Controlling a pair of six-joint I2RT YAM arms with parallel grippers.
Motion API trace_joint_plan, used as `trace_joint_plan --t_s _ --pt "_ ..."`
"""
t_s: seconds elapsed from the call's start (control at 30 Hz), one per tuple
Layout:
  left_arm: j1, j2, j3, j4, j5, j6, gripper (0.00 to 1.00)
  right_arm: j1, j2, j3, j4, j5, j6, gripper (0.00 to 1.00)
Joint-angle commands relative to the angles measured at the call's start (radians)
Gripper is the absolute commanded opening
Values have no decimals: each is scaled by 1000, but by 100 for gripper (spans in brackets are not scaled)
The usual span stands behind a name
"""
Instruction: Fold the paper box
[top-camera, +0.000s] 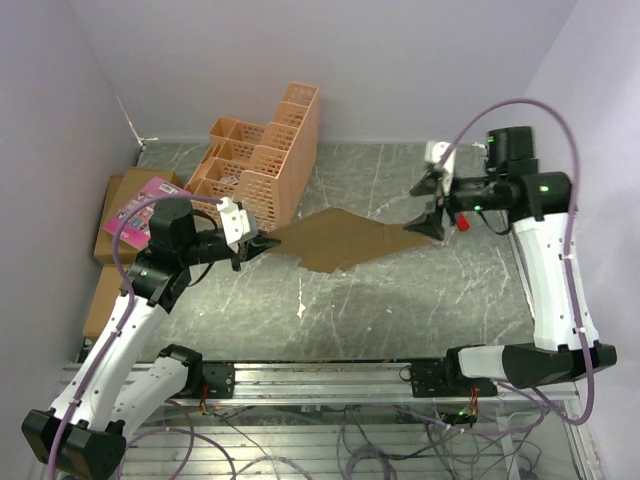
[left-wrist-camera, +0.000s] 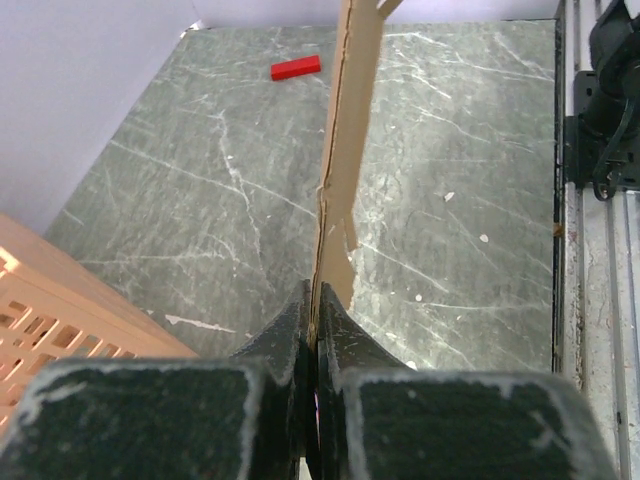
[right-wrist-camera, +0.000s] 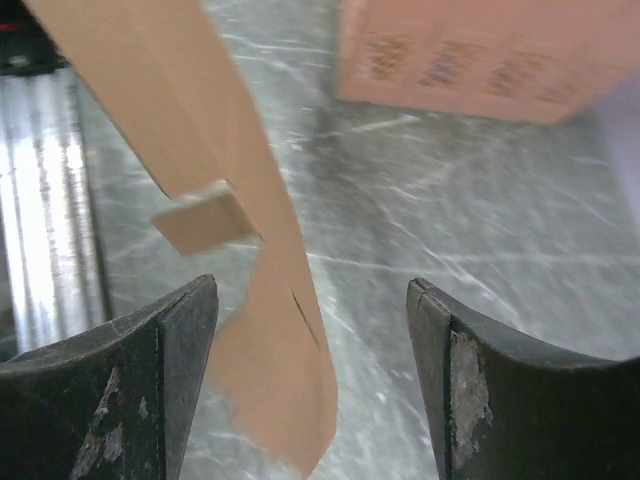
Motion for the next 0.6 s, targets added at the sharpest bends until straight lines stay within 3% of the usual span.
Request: trace_joint_plan --t_s 0.0,0.17,0.27,0.43,0.57 --pt "32 2 12 48 -53 -30 7 -207 -51 76 15 -16 9 75" --pt "62 21 21 63 -58 -79 7 -399 -128 -38 277 112 199 75" --pt "77 33 33 63 -35 -92 7 -497 -124 -125 405 202 263 67" --pt "105 38 35 102 52 -128 7 -606 12 -177 288 3 119 28" --pt "126 41 32 140 120 -158 7 -601 52 -228 204 -154 -26 23"
